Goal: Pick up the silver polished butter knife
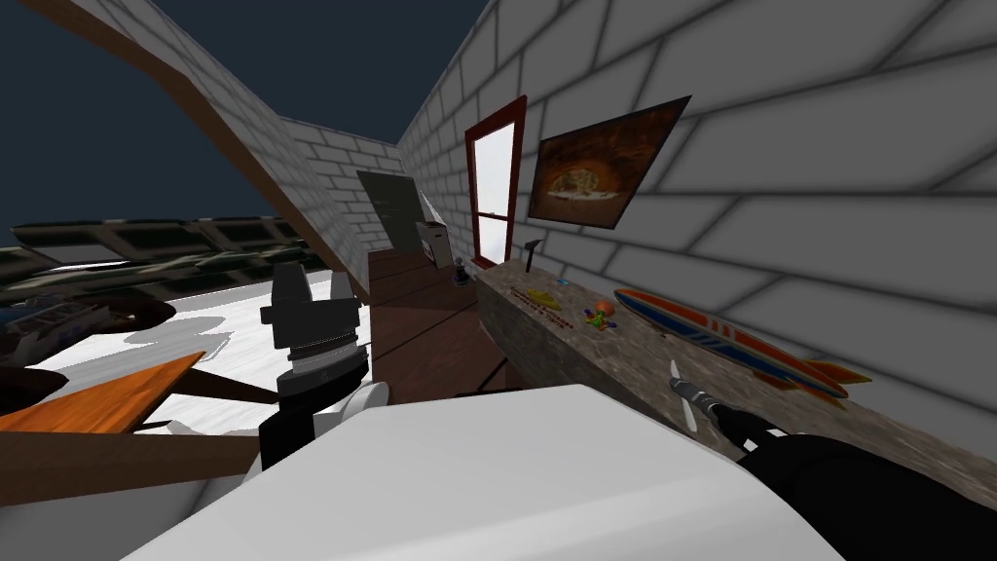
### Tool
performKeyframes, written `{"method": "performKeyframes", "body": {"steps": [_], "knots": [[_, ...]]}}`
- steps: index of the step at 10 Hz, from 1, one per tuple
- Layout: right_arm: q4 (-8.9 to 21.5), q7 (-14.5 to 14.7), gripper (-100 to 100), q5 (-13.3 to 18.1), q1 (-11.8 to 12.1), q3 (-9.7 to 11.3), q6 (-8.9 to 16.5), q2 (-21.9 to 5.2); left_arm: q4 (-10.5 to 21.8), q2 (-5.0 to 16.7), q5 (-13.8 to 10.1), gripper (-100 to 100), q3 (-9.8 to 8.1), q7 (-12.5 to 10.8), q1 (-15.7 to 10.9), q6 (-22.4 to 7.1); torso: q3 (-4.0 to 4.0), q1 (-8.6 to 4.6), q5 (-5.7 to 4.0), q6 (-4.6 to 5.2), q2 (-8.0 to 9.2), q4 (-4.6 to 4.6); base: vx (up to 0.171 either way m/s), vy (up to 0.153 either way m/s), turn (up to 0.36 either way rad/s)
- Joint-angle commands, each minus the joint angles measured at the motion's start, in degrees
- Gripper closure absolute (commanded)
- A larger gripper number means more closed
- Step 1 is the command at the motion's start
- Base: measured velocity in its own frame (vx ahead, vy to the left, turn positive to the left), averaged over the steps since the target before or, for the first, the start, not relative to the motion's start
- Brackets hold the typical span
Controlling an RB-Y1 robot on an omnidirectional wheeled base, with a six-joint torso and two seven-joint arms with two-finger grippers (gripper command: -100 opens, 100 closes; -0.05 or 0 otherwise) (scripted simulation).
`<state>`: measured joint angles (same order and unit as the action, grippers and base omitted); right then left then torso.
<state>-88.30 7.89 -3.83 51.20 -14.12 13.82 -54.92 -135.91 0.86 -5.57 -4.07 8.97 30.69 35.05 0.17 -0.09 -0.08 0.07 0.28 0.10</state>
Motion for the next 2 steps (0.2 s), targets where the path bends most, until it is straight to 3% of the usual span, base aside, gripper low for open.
{"method": "performKeyframes", "body": {"steps": [1, 2], "knots": [[0.0, 0.0, 100, 0.0, 0.0, 0.0, 0.0, 0.0, 0.0, 0.0, 0.0, 0, 0.0, 0.0, 0.0, 0.0, 0.0, 0.0, 0.0, 0.0, 0.0, 0.0, -0.009, -0.009, -0.005], [-0.2, 0.1, 0, 0.0, 0.0, 0.0, 0.3, 0.0, 0.0, 0.0, 0.0, 0, 0.0, 0.0, 0.0, 0.0, -0.02, 0.02, 0.01, 0.01, -0.03, -0.01, 0.0, 0.0, 0.0]]}}
